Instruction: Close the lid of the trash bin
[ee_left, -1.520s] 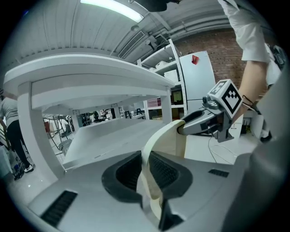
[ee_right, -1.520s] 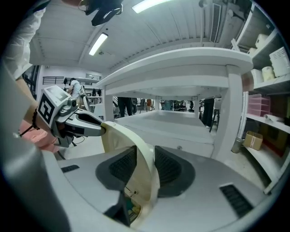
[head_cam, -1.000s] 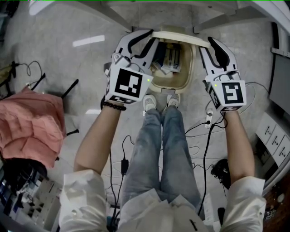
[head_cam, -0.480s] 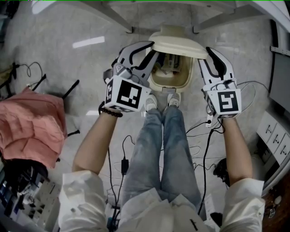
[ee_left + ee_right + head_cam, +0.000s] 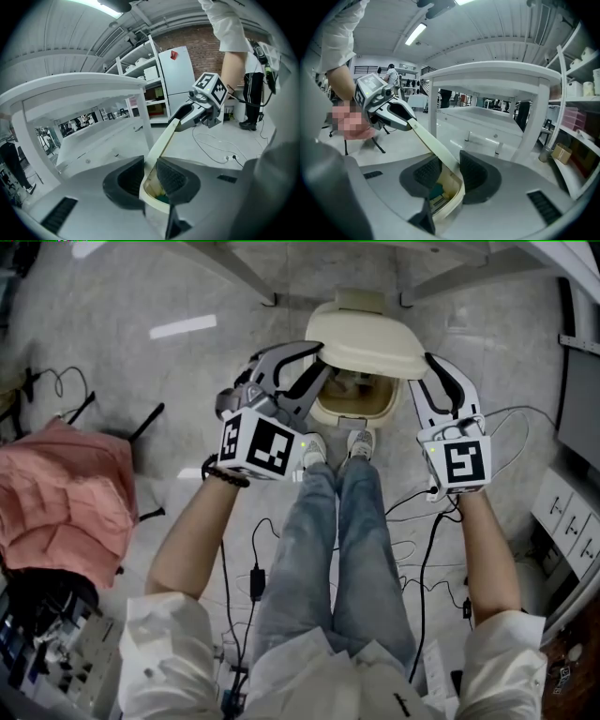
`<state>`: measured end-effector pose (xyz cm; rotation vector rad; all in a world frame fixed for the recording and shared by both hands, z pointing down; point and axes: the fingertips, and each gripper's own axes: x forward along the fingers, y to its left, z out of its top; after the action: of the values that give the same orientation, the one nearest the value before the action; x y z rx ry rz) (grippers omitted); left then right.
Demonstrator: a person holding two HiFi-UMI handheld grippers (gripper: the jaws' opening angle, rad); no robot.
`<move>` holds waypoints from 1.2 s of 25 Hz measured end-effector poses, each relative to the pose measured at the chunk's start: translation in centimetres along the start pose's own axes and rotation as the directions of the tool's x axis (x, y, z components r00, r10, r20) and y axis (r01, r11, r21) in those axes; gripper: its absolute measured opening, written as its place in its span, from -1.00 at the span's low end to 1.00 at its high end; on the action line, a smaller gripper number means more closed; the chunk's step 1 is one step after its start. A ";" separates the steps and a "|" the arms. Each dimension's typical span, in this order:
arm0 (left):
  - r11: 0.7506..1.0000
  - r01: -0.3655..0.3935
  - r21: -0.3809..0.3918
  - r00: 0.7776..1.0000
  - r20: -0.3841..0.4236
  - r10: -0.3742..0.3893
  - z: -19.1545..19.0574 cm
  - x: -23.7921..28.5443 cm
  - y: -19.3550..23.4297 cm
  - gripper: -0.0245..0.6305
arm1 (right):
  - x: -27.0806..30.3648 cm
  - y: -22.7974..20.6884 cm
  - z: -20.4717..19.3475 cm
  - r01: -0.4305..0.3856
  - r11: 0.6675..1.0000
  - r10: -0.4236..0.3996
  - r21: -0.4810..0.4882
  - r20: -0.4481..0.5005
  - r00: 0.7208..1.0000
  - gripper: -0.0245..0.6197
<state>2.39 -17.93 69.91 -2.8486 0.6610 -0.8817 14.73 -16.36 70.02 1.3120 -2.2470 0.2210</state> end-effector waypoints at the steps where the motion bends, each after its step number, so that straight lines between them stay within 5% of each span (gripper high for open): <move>1: 1.000 0.005 0.004 1.000 0.000 -0.005 -0.1 0.0 -0.1 -0.64 | 0.0 0.1 -0.1 -0.002 1.000 0.002 -0.004 0.000 1.000 -0.51; 30: 0.990 0.119 0.073 0.992 -0.052 -0.115 -3.6 -0.7 -4.9 -0.54 | -1.2 3.8 -4.4 -0.067 0.978 0.053 -0.198 -0.075 0.996 -0.44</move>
<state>1.74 -13.10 73.50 -2.8307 0.4579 -0.9718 13.53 -11.80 73.62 1.1160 -2.1889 0.0582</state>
